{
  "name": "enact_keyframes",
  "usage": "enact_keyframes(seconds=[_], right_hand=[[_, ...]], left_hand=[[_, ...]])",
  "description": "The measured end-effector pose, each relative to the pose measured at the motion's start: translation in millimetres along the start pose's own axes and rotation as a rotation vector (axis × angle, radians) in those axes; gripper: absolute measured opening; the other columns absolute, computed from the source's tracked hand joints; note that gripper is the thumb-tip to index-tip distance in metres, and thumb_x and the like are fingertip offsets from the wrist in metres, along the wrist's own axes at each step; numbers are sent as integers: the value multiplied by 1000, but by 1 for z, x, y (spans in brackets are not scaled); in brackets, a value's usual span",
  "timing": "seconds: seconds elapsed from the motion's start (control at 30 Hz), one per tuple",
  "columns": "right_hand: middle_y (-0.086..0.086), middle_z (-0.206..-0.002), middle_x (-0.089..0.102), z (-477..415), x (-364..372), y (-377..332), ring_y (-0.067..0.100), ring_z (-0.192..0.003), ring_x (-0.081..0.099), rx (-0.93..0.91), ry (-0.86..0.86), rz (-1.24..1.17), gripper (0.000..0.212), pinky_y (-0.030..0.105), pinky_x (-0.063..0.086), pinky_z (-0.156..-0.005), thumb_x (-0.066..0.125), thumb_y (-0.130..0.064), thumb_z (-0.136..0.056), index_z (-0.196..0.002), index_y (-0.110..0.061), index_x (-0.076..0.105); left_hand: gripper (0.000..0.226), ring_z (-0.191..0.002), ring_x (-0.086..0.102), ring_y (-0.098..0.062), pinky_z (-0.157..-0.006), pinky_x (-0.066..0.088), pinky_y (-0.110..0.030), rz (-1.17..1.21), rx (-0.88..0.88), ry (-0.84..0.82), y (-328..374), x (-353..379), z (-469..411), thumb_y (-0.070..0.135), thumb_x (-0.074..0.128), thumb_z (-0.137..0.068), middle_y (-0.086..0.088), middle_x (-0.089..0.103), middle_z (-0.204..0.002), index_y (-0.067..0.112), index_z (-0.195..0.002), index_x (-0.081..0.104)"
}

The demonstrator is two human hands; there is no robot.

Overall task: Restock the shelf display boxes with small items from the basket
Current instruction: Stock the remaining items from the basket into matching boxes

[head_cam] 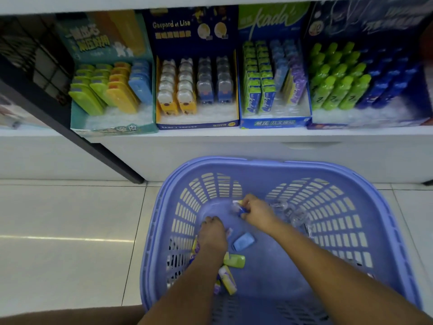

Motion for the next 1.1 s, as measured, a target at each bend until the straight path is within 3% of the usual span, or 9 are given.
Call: enact_keyframes(seconds=[0.07,0.2,0.4,0.5,0.6,0.73,0.83,1.0,1.1], right_hand=[[12,-107,64,11,-12,6,22,-93,61,22,-80,-97,42,27,41,-71,65,-6,-80,-120,-9,52],[8,-66,52,44,-36,1,14,-49,47,97,-259,-439,40,22,39,-46,60,4,-85,-122,-8,50],[8,-73,54,81,-102,-46,17,-61,53,-28,-198,-732,14,23,40,-58,57,1,-89,-98,-8,52],[10,-72,57,93,-137,-77,13,-53,58,-148,-88,-800,24,22,49,-55,57,8,-86,-102,-8,50],[10,-71,58,103,-186,-117,14,-54,61,-347,157,-733,29,22,52,-57,60,4,-86,-103,-18,52],[5,-81,63,114,-243,-169,18,-68,62,-558,511,-614,19,26,52,-65,60,-12,-89,-101,-27,56],[-3,-92,62,106,-268,-205,10,-73,59,-580,704,-303,19,27,51,-71,63,-15,-86,-103,-23,61],[7,-99,65,57,-259,-240,22,-89,59,-480,565,239,20,40,51,-82,63,-12,-87,-107,-12,59],[8,-104,66,42,-257,-241,23,-94,61,-440,489,316,22,36,51,-83,64,-13,-87,-108,-12,60]], left_hand=[[60,-118,52,-32,-94,44,-40,52,7,17,2,-2,1,42,55,-92,-18,54,-127,0,-130,37],[56,-113,57,-30,-90,46,-37,55,36,-28,4,4,4,43,65,-84,-15,60,-121,2,-120,51],[55,-110,57,-28,-89,45,-38,189,-30,-224,-2,-3,2,38,70,-82,-18,59,-124,1,-119,56],[35,-71,58,-16,-68,49,-29,425,30,-125,9,-49,5,40,73,-79,-16,67,-91,8,-83,61],[52,-41,50,-9,-52,43,-22,596,182,-49,27,-119,27,58,71,-72,1,50,-48,12,-59,50],[33,-65,70,-14,-60,56,-24,1211,501,-215,48,-204,79,37,66,-85,-4,63,-70,5,-86,57],[28,-50,61,-9,-45,45,-15,1275,496,9,20,-248,95,44,57,-89,1,70,-65,16,-91,56],[32,-49,53,-8,-46,41,-18,1487,457,170,-10,-267,94,43,43,-97,3,68,-67,15,-95,58],[33,-57,62,-10,-52,47,-20,1553,459,166,-15,-268,89,39,41,-99,0,73,-74,12,-102,61]])
Point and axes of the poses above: each hand's wrist, its own z-axis away from the middle knuckle, its own x-axis out of the palm, y = z × x, the point moved 10 cm from there along -z, towards the middle knuckle
